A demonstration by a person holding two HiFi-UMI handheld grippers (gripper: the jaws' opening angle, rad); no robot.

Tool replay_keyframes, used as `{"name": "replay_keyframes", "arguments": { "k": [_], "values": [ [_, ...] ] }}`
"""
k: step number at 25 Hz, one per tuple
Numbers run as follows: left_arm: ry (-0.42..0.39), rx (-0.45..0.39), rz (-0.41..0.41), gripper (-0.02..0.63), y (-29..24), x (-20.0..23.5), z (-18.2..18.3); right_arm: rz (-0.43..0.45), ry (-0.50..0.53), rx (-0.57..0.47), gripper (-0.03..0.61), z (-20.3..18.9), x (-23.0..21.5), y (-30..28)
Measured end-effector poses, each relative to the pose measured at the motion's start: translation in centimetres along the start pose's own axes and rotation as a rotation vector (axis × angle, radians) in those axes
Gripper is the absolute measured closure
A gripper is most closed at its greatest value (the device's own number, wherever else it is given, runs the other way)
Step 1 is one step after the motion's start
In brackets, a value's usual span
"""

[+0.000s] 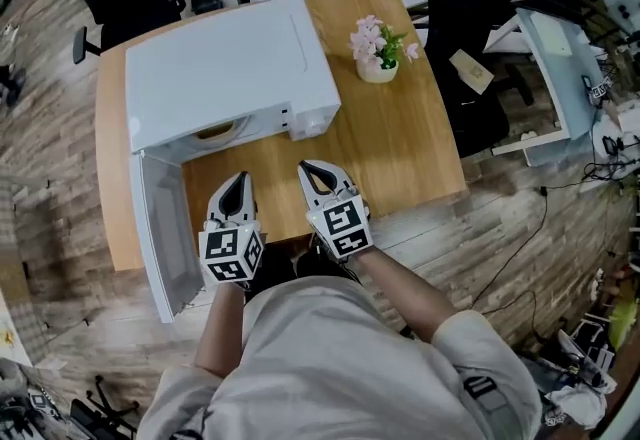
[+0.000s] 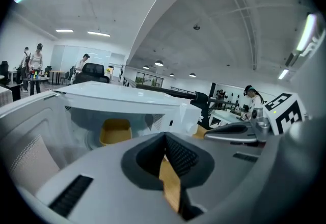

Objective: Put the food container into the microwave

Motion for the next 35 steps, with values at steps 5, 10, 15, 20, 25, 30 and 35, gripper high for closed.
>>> {"name": "replay_keyframes", "arguments": {
  "k": [5, 10, 15, 20, 25, 30, 35],
  "values": [
    [-0.019, -0.063, -0.034, 0.603, -0.4, -1.0, 3.0, -0.031, 0.015, -0.094, 0.575, 3.4, -0.8, 0.5],
    [-0.05, -0.141, -0.037, 0.603, -0.3, -1.3, 6.7, -0.07, 0.04, -0.194, 0.575, 7.5, -1.5, 0.8],
    [-0.074, -0.215, -0.029, 0.603, 0.2, -1.6, 9.4, -0.102, 0.055, -0.271, 0.575, 10.6, -2.0, 1.3],
    [-0.058, -0.269, -0.029, 0.603, 0.5, -1.3, 11.4, -0.124, 0.092, -0.331, 0.575, 13.2, -2.1, 1.7],
    [-0.063, -0.317, -0.032, 0.603, 0.9, -1.5, 12.9, -0.119, 0.11, -0.38, 0.575, 14.7, -1.7, 2.0],
    [-0.1, -0.337, -0.017, 0.603, 1.1, -1.4, 13.3, -0.113, 0.118, -0.392, 0.575, 15.1, -1.4, 1.9],
    [-0.108, -0.34, -0.013, 0.603, 0.9, -1.2, 13.5, -0.113, 0.122, -0.406, 0.575, 15.8, -1.4, 1.7]
  ]
}}
Point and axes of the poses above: the fingertips, and each gripper's own axes: y backward along the fingers, x to its left, z out of its top, the point moved 10 cm from there along y, backward along the fingers, and after that the axes turned 10 degrees about -x, right-handed, at the moved point
